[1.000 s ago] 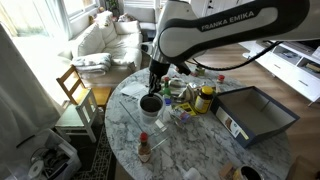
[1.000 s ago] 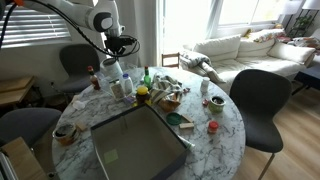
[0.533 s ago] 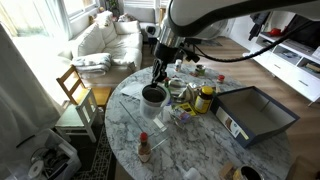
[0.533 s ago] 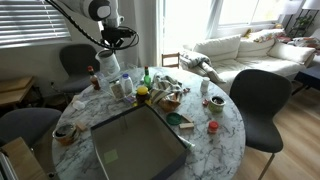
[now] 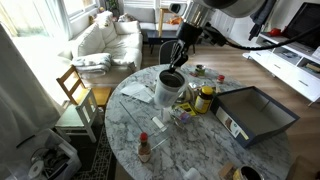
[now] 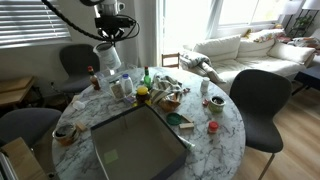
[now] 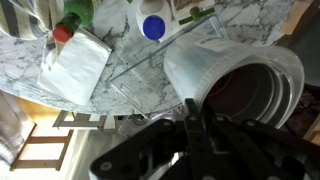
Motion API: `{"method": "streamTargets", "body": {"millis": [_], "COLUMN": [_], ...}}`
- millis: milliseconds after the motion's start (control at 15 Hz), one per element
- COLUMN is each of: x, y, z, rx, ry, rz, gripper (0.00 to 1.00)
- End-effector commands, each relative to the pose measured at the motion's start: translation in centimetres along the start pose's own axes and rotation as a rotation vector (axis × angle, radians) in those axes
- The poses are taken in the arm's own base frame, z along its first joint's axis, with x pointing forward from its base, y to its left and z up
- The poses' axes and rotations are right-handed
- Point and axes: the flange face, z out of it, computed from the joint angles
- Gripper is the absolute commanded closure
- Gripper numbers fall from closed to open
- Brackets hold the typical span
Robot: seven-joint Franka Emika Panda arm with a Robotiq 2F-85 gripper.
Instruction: Move the cup to the side the put the plastic box into the cardboard box
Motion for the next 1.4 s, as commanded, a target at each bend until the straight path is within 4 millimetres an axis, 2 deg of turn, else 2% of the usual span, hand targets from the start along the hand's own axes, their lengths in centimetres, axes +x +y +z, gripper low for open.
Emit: {"method": "streamTargets", "body": {"millis": [0,67,267,667,933,1333], "x": [-4.7,-5.5,-7.5,-9.2,-11.0,-14.6], "y": [-2.2,-2.6,-4.5,-8.5,-9.6,-9.8], "z": [-2.0,-2.1,0.1,7.3,11.8,15.2], "rx": [0.029,0.047,0.173,0.385,0.389,0.286], "ry": [-0.024,-0.035,-0.079,-0.168,-0.200,-0.206], "rz": [0.097,0.111,0.100,0.013,0.063,0.157], "gripper": [0.98,0.98,0.98,0.98,0.98,0.98]}}
